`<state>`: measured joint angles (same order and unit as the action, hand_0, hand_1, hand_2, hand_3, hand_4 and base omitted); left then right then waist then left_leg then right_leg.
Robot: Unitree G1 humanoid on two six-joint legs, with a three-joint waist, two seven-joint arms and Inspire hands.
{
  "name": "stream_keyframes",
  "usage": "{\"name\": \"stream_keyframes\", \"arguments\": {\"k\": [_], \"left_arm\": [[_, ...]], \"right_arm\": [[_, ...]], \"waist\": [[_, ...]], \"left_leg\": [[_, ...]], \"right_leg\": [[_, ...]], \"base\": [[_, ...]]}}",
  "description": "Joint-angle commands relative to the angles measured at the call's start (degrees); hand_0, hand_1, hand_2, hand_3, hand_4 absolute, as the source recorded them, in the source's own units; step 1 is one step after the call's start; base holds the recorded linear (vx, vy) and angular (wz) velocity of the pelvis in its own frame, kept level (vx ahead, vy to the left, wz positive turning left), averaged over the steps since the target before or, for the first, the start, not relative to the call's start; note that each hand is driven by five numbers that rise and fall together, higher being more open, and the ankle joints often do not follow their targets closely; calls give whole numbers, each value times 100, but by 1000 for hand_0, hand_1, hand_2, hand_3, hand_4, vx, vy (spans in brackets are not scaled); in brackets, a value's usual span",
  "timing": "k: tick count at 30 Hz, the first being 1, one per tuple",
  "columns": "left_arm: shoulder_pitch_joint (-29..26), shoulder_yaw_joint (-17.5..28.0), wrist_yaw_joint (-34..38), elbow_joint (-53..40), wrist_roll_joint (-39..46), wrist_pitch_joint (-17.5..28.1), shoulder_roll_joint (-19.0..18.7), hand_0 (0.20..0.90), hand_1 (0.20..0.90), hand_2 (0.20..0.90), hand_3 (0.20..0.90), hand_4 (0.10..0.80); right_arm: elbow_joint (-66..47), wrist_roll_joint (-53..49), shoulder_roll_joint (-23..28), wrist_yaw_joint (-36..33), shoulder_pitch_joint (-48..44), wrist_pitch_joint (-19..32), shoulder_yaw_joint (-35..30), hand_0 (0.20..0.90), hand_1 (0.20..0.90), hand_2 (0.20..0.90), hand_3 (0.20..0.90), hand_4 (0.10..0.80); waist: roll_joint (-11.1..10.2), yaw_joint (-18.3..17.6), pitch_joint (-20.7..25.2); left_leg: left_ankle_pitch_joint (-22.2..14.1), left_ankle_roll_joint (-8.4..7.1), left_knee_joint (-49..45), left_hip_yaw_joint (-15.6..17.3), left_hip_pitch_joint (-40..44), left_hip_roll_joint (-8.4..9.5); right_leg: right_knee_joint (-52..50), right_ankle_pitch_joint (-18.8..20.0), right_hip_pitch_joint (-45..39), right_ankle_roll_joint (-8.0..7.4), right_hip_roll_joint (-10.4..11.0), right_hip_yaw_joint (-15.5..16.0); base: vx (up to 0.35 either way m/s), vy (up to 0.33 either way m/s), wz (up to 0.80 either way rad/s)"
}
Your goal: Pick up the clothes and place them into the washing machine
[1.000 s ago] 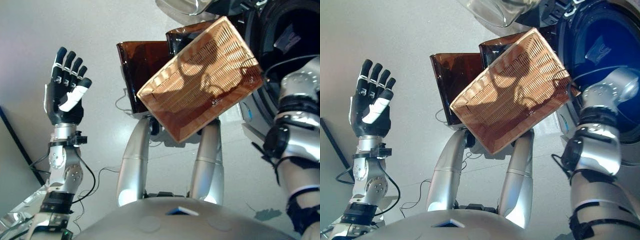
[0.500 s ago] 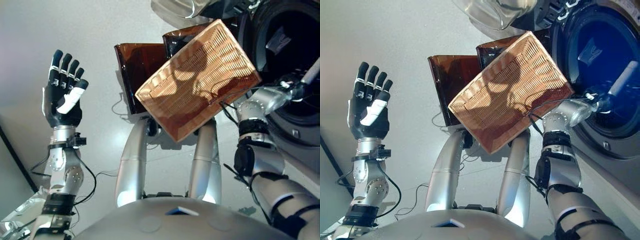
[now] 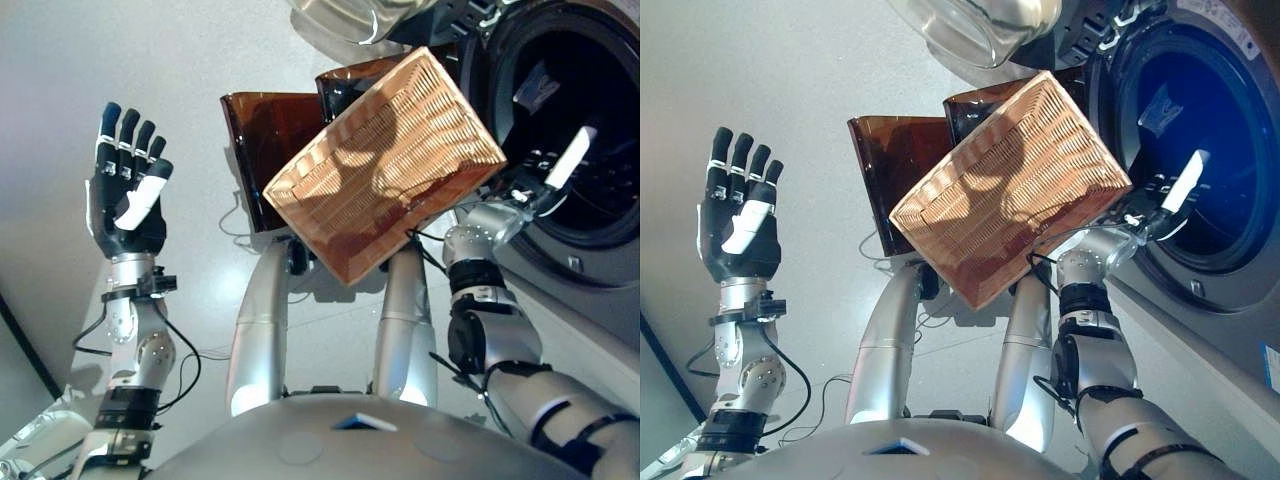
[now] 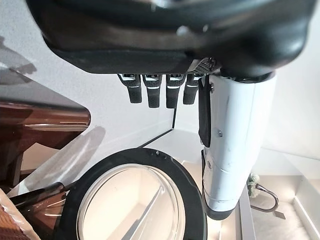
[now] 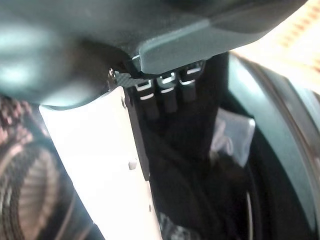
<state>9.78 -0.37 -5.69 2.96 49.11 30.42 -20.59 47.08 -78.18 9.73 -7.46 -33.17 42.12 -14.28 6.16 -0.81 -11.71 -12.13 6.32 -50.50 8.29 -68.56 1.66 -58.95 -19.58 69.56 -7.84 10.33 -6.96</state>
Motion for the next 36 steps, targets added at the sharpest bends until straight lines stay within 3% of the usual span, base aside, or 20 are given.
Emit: {"name": "stream_keyframes", "arguments": {"k": [1,11,17,24,36], "left_arm": [[-90,695,37,-213,-52,717,-135,900,900,900,900,800],[-142,628,27,-301,-46,768,-231,900,900,900,900,800],[-24,596,-216,-646,138,716,-468,900,900,900,900,800],[75,558,-398,-935,379,721,-741,900,900,900,900,800],[61,706,-403,-909,523,728,-837,900,900,900,900,800]], "right_arm": [[-175,72,299,313,-63,247,-25,900,900,900,900,800],[488,-269,365,291,-432,173,-202,900,900,900,900,800],[1277,-593,1023,247,-1203,-16,-433,900,900,900,900,800],[1587,-272,1817,-65,-1739,-130,-224,900,900,900,900,800],[1777,-70,2301,-36,-1907,-242,25,900,900,900,900,800]], "waist": [[-7,91,225],[37,159,198],[170,394,162],[266,498,26],[159,430,126]], "left_leg": [[-197,-384,236,-41,115,55],[-289,-363,40,-66,25,75],[-345,-346,-142,-69,-144,69],[-209,-388,-54,-79,-269,85],[-149,-442,8,-130,-267,56]], "right_leg": [[282,687,321,708,-144,64],[77,574,404,731,-154,26],[-105,504,591,746,-117,-14],[-38,577,725,720,-114,-4],[-37,595,726,750,-174,84]], "base": [[0,0,0],[-2,-11,1],[-3,-7,2],[-9,-23,2],[1,-35,3]]}}
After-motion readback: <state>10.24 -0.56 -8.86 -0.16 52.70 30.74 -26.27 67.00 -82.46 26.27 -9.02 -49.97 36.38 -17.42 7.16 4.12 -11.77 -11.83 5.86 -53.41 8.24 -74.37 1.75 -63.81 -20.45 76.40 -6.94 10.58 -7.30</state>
